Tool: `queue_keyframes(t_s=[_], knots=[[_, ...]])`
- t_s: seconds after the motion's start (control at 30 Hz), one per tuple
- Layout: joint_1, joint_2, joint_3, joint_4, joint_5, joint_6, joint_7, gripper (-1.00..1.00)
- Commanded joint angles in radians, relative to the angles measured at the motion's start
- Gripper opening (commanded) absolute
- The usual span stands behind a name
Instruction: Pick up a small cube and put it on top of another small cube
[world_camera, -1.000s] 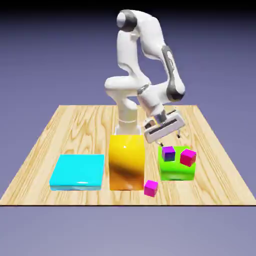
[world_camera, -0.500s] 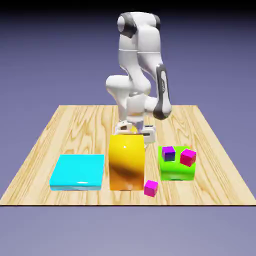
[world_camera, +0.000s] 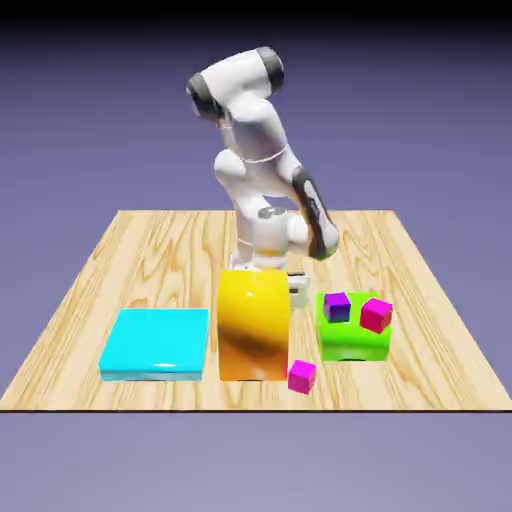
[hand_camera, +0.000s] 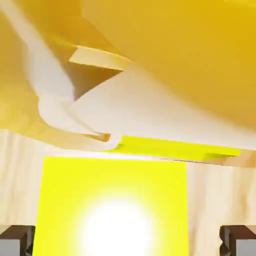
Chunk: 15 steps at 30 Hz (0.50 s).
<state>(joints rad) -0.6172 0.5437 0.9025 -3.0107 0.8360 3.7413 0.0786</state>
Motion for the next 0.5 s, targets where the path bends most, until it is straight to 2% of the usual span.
queue_keyframes(t_s=[0.0, 0.47], knots=[[0.0, 0.0, 0.0, 0.0, 0.0, 0.0, 0.0, -1.0], [0.203, -0.471, -0.01, -0.033, 0.414, -0.43, -0.172, -1.0]])
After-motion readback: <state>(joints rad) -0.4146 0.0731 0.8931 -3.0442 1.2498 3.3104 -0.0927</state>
